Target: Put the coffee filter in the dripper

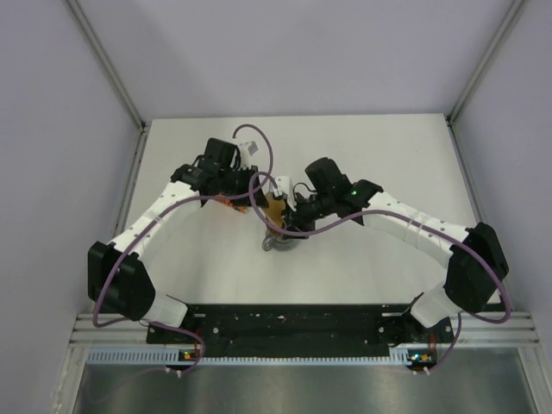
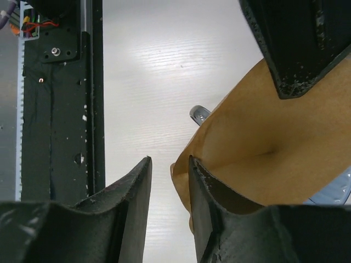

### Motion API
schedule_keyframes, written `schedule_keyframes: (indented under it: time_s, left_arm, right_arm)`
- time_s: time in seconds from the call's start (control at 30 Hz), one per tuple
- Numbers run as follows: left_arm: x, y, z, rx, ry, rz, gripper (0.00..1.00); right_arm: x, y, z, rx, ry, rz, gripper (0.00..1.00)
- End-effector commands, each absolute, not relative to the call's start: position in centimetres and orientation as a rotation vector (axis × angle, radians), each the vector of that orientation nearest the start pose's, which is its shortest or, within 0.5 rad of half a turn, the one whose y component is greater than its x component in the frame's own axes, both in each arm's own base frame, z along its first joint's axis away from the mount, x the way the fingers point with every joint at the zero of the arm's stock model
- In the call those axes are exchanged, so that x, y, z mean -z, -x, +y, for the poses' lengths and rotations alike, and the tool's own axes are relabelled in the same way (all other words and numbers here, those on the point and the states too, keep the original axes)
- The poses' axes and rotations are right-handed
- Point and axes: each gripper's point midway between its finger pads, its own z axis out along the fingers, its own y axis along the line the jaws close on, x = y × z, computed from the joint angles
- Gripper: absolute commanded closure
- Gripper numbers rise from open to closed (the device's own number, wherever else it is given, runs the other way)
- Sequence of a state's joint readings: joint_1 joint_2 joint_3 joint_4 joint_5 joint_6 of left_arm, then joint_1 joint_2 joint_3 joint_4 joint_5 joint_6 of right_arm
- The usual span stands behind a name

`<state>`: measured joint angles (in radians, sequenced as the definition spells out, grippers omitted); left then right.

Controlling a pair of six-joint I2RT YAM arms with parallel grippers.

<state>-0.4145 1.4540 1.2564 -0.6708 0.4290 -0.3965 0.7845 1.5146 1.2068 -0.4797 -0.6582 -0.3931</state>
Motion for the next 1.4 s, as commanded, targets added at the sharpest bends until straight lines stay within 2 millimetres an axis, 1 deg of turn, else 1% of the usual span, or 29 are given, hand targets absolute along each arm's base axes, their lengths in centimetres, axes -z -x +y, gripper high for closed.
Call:
schedule_keyframes:
  time_s: [0.0,0.07,0.23,0.3,0.4,0.53,0.6,0.63,0.67,0.7,0.77,0.83,0.9,0.97,1.07,1.1,1.2,1.3,1.37]
  left_arm:
    - [-19.8,-29.1,-23.1,0.876,-0.288,2.492,0.75]
    - [-19.9,-29.1,-23.1,0.868,-0.295,2.491,0.76]
    - [-19.9,-29.1,-23.1,0.855,-0.304,2.488,0.76]
    - [-19.9,-29.1,-23.0,0.85,-0.304,2.489,0.76]
    - [-19.9,-29.1,-22.9,0.846,-0.304,2.487,0.76]
    - [-20.1,-29.1,-23.0,0.841,-0.31,2.483,0.76]
    - [-20.1,-29.1,-23.0,0.842,-0.312,2.482,0.76]
    - [-20.0,-29.1,-23.0,0.842,-0.312,2.483,0.76]
    - [-20.0,-29.1,-23.1,0.842,-0.314,2.485,0.76]
    - [-20.1,-29.1,-23.1,0.843,-0.314,2.483,0.76]
    - [-20.2,-29.1,-23.1,0.843,-0.315,2.48,0.76]
    - [-20.3,-29.2,-23.2,0.845,-0.316,2.478,0.76]
    - [-20.1,-29.1,-23.1,0.842,-0.313,2.485,0.76]
    - [-20.0,-29.1,-23.1,0.841,-0.313,2.487,0.76]
    - [-20.1,-29.2,-23.1,0.841,-0.311,2.485,0.76]
    - [-20.0,-29.2,-23.1,0.84,-0.312,2.485,0.76]
    - [-20.0,-29.2,-23.1,0.839,-0.31,2.485,0.76]
    - [-19.7,-29.1,-23.1,0.841,-0.31,2.494,0.75]
    - [-19.5,-29.1,-23.1,0.84,-0.309,2.499,0.75]
  right_arm:
    - [-21.6,-21.5,35.3,-1.011,1.47,1.701,0.61]
    - [-23.3,-21.7,35.6,-1.015,1.431,1.682,0.57]
    - [-26.2,-21.7,35.7,-1.044,1.354,1.654,0.5]
    - [-27.0,-21.7,35.7,-1.057,1.321,1.66,0.48]
    - [-28.1,-22.6,35.1,-1.033,1.232,1.697,0.48]
    - [-29.3,-24.4,34.0,-0.948,1.07,1.746,0.46]
    - [-30.1,-26.1,33.0,-0.866,0.911,1.794,0.45]
    - [-30.5,-26.8,32.4,-0.831,0.817,1.824,0.43]
    - [-30.6,-27.9,31.4,-0.768,0.713,1.853,0.42]
    - [-30.6,-28.5,30.7,-0.717,0.643,1.868,0.42]
    - [-29.8,-29.4,29.4,-0.622,0.529,1.895,0.42]
    - [-28.2,-29.8,29.1,-0.566,0.493,1.937,0.42]
    - [-26.9,-30.0,29.2,-0.54,0.487,1.974,0.42]
    - [-25.8,-29.9,29.7,-0.548,0.491,2.008,0.42]
    - [-24.7,-29.7,30.6,-0.563,0.504,2.038,0.43]
    - [-24.1,-29.6,30.7,-0.558,0.506,2.057,0.44]
    - [-22.9,-30.0,30.3,-0.513,0.502,2.081,0.46]
    - [-21.3,-30.1,29.8,-0.464,0.516,2.106,0.46]
    - [-20.3,-29.9,30.1,-0.469,0.541,2.127,0.46]
